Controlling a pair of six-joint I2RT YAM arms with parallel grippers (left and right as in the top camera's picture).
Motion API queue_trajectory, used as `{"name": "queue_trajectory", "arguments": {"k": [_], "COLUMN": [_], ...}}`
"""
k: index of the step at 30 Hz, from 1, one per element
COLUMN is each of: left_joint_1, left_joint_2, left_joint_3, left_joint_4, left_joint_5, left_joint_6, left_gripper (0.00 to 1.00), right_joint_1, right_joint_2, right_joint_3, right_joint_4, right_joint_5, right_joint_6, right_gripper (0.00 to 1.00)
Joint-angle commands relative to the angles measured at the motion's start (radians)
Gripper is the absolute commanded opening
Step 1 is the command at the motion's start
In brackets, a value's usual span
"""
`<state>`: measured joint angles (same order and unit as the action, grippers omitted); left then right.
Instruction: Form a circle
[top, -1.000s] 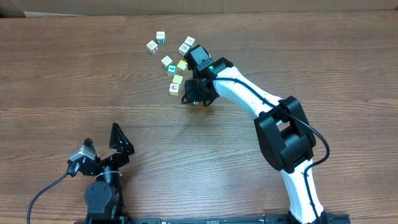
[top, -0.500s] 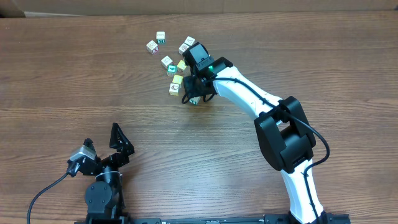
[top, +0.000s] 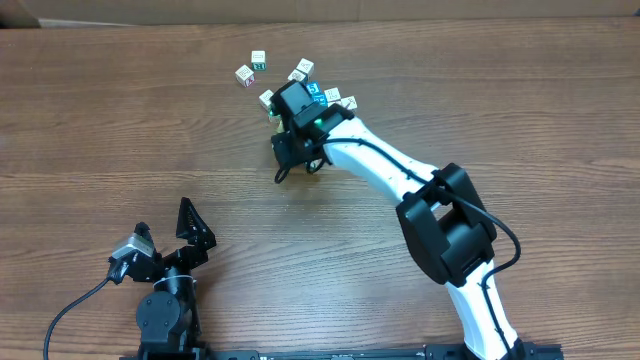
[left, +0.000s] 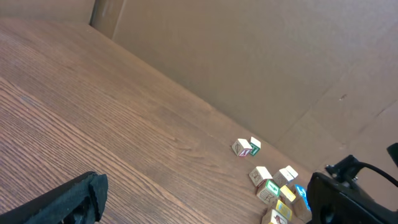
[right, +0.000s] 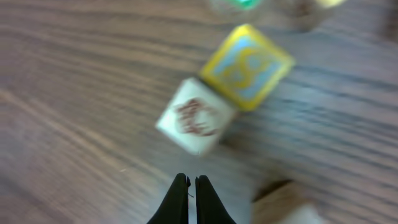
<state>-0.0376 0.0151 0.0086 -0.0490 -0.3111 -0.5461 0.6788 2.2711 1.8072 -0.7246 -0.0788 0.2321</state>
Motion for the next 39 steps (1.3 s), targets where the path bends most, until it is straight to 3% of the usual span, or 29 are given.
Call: {"name": "queue_trajectory", "arguments": {"k": [1, 16, 39], "left_joint_1": [0.0, 0.0, 0.0], "left_joint_2": [-0.01, -0.01, -0.01], "left_joint_3": [-0.004, -0.004, -0.004], "left_joint_4": [0.0, 0.0, 0.0], "left_joint_5": [-0.011, -0.011, -0.011], "left_joint_6": [0.012, 0.012, 0.012], "left_gripper": [1.0, 0.99, 1.0], "right_joint_1": [0.021, 0.027, -0.002], "right_joint_2": [-0.036, -0.035, 0.032], "right_joint_3": [-0.01, -0.12, -0.139], "right_joint_4": [0.013, 0.192, 0.414], "right_joint_5": [-0.012, -0.01, 0.158], "right_joint_6": [0.006, 0.006, 0.002], "right_gripper": [0.04, 0.04, 0.06]}}
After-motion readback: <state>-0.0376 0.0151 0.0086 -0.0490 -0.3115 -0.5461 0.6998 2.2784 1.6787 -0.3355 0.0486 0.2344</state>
